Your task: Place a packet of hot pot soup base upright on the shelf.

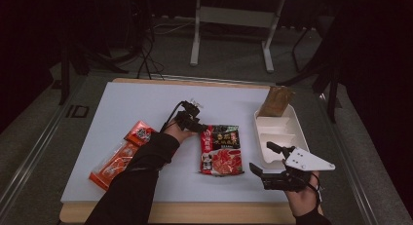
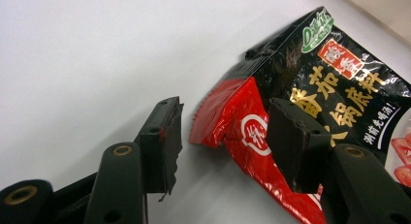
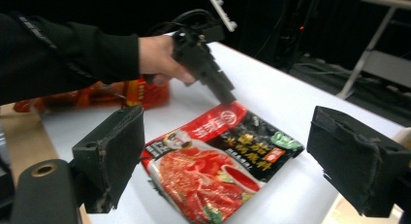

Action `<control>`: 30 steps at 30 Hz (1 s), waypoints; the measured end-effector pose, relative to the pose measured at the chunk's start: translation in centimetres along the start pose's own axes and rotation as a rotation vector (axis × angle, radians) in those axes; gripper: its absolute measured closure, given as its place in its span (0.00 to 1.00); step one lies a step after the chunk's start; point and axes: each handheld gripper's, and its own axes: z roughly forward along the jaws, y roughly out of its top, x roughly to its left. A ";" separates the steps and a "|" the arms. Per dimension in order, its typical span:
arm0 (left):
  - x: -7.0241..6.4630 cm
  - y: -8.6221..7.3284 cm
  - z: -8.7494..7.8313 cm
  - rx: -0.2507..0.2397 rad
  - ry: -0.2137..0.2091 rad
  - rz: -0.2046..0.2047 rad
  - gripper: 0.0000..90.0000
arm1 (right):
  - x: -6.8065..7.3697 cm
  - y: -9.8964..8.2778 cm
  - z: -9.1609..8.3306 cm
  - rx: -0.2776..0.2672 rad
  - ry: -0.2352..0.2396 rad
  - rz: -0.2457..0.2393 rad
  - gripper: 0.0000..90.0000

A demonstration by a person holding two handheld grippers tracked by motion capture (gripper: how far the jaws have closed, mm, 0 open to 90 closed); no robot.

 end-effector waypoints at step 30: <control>-2.1 0.6 0.6 0.050 -0.054 0.001 0.96 | 0.1 -0.3 0.7 0.038 0.016 0.018 0.16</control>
